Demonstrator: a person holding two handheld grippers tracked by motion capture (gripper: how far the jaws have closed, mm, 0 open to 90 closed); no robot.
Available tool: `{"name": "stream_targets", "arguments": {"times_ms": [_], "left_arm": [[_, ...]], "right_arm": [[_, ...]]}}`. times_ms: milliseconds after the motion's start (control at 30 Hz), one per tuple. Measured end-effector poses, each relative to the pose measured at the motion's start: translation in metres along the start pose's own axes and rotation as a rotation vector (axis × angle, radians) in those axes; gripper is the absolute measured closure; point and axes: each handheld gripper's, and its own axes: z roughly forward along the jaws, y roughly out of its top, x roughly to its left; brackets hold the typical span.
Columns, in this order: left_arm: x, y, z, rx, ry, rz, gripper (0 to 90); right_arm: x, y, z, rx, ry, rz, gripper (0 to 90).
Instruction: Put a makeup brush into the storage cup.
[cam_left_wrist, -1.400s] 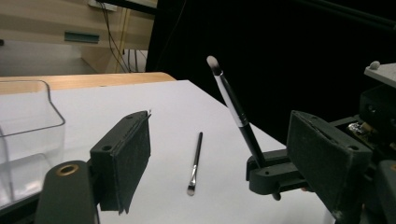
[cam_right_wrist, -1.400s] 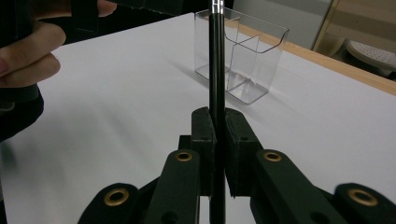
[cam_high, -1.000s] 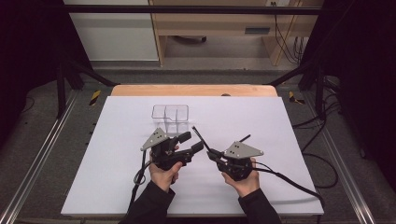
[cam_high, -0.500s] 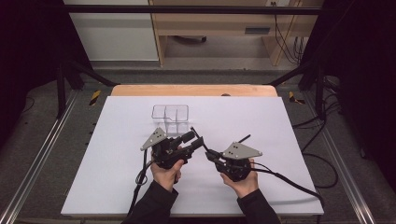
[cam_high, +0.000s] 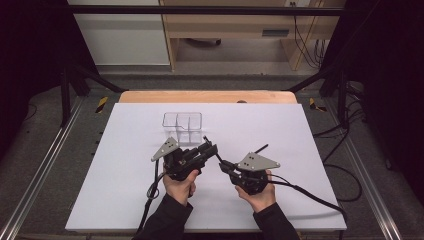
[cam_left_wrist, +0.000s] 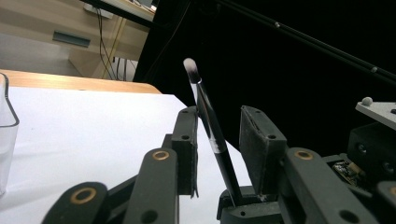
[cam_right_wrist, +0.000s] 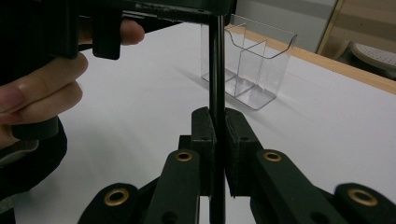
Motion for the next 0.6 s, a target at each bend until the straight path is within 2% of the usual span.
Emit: {"name": "stream_targets", "arguments": {"times_ms": [267, 600], "left_arm": [[-0.0009, -0.0003, -0.0008, -0.012, 0.02, 0.001, 75.6], [-0.0028, -0.0008, -0.0013, -0.019, 0.019, -0.007, 78.1]], "right_arm": [[0.0006, -0.0001, 0.0006, -0.003, 0.007, 0.008, 84.0], [0.001, -0.0007, 0.0016, -0.003, 0.011, 0.008, 83.9]]}}
